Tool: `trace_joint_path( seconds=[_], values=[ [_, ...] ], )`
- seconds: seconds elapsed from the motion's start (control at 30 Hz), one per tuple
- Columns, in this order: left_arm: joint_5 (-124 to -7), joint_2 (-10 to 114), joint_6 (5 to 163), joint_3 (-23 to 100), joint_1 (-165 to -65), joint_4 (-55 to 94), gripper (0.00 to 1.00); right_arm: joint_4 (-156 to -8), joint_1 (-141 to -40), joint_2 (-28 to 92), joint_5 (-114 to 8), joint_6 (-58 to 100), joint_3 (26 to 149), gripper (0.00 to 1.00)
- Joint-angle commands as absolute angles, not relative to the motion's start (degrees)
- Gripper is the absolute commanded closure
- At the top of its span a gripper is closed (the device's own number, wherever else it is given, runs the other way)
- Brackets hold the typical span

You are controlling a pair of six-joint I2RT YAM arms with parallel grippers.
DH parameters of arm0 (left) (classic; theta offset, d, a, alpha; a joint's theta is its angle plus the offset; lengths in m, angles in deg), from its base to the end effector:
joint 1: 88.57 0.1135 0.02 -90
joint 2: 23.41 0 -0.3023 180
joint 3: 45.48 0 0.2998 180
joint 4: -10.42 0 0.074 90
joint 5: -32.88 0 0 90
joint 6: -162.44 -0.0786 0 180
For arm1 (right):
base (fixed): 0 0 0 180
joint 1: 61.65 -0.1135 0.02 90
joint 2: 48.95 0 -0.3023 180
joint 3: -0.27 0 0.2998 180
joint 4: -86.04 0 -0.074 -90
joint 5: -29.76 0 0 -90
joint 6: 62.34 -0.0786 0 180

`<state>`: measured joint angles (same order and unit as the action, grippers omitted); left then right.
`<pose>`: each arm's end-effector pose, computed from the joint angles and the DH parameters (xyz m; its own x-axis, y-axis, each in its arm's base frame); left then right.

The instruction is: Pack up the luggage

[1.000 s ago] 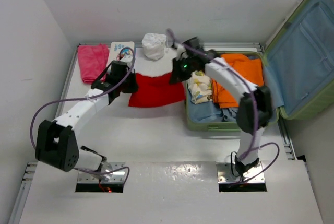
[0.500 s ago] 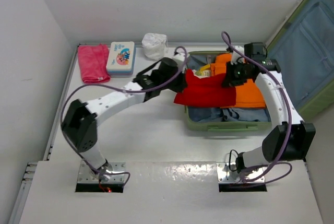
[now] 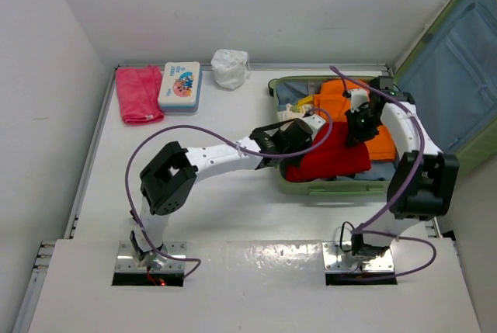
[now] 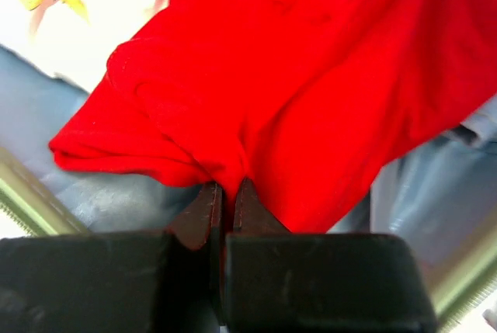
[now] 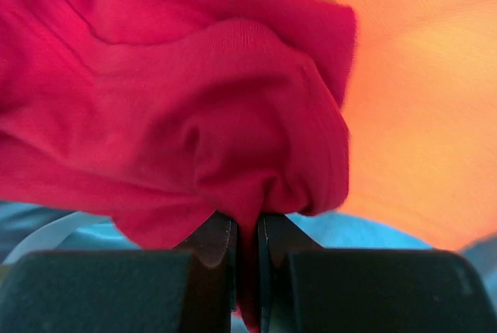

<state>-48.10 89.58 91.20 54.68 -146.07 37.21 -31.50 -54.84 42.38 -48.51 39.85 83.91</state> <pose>0.3044 -0.4549 0.2285 -0.5714 0.3058 -0.7615 0.6171 0.7719 -0.1531 0.3746 -0.0286 0.2336 -0.9229 -0.0980 -0.3723 -0.1507 0.9818 0.1152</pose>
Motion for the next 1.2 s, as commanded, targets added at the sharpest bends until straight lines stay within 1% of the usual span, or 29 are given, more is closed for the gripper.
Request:
trace_joint_path(
  seconds=[0.0, 0.07, 0.1, 0.17, 0.2, 0.27, 0.3, 0.33, 0.43, 0.47, 0.53, 0.57, 0.6, 0.67, 0.7, 0.77, 0.8, 0.87, 0.9, 0.93, 1.0, 1.03, 1.17],
  values=[
    [-41.04, 89.97, 89.49, 57.65, -146.49, 40.94, 1.00, -32.07, -56.81, 45.88, -50.04, 43.31, 86.08, 1.00],
    [-39.37, 88.75, 89.49, 55.73, -145.88, 40.95, 1.00, -32.58, -58.91, 45.98, -50.13, 43.22, 85.12, 1.00],
    [-39.36, 87.26, 89.49, 55.10, -145.88, 40.95, 1.00, -33.63, -59.36, 45.71, -50.31, 43.22, 82.07, 1.00],
    [-38.75, 86.63, 88.87, 54.49, -144.57, 40.95, 1.00, -35.04, -61.12, 44.66, -51.36, 43.31, 79.85, 1.00],
    [-38.75, 85.76, 88.35, 54.48, -144.04, 40.95, 0.90, -36.44, -61.12, 44.31, -51.80, 42.96, 77.23, 1.00],
    [-41.89, 83.92, 88.34, 54.48, -142.29, 40.95, 0.72, -36.80, -63.84, 44.39, -52.41, 42.26, 77.12, 0.90],
    [-43.39, 82.95, 87.73, 54.48, -141.58, 40.95, 0.50, -35.93, -64.02, 44.48, -52.59, 41.82, 77.99, 0.82],
    [-44.80, 80.33, 87.73, 54.48, -140.88, 39.81, 0.43, -35.66, -64.11, 44.31, -52.68, 41.29, 78.52, 0.70],
    [-49.81, 75.75, 88.78, 53.51, -137.71, 36.47, 0.26, -32.25, -63.77, 43.43, -53.12, 40.41, 82.03, 0.51],
    [-50.61, 75.13, 89.91, 54.47, -135.70, 37.59, 0.26, -31.62, -63.50, 43.08, -53.38, 40.23, 83.78, 0.42],
    [-50.00, 74.34, 91.50, 58.69, -132.97, 39.97, 0.26, -27.87, -63.24, 41.50, -53.38, 39.45, 87.12, 0.34],
    [-49.04, 73.63, 92.03, 58.70, -131.31, 40.50, 0.25, -26.88, -62.97, 40.71, -53.47, 39.18, 88.27, 0.26],
    [-47.29, 71.88, 92.03, 58.70, -127.29, 41.12, 0.25, -24.61, -62.62, 39.83, -53.30, 38.13, 90.37, 0.22],
    [-45.18, 70.64, 92.03, 58.70, -122.44, 42.77, 0.24, -23.62, -62.71, 38.25, -53.30, 37.34, 93.45, 0.17],
    [-43.95, 70.64, 90.99, 58.18, -117.10, 43.49, 0.24, -23.27, -62.62, 37.63, -53.38, 37.07, 93.99, 0.17],
    [-41.48, 70.64, 89.76, 57.38, -111.19, 44.89, 0.24, -23.79, -62.62, 35.43, -53.38, 35.84, 95.66, 0.13],
    [-41.47, 71.85, 88.18, 56.77, -105.42, 44.90, 0.25, -25.36, -62.62, 34.73, -54.08, 35.31, 95.66, 0.13],
    [-42.18, 75.54, 86.42, 56.24, -100.03, 44.90, 0.28, -29.05, -62.62, 33.32, -54.53, 32.94, 96.01, 0.12],
    [-42.18, 77.21, 85.80, 56.24, -95.56, 43.60, 0.29, -29.76, -62.88, 33.06, -53.74, 32.24, 96.28, 0.12],
    [-43.48, 78.97, 85.01, 57.20, -93.52, 43.58, 0.32, -31.34, -62.80, 33.23, -53.30, 30.40, 96.45, 0.12],
    [-43.49, 84.31, 85.53, 59.13, -90.17, 43.06, 0.34, -31.44, -63.32, 33.58, -52.77, 29.34, 96.98, 0.12],
    [-44.63, 85.91, 86.31, 61.58, -87.46, 43.06, 0.34, -31.88, -63.58, 33.75, -52.25, 28.64, 96.81, 0.12],
    [-43.93, 93.38, 85.80, 67.12, -83.31, 41.74, 0.35, -32.58, -64.02, 33.76, -51.63, 28.10, 94.35, 0.12]
  ],
)
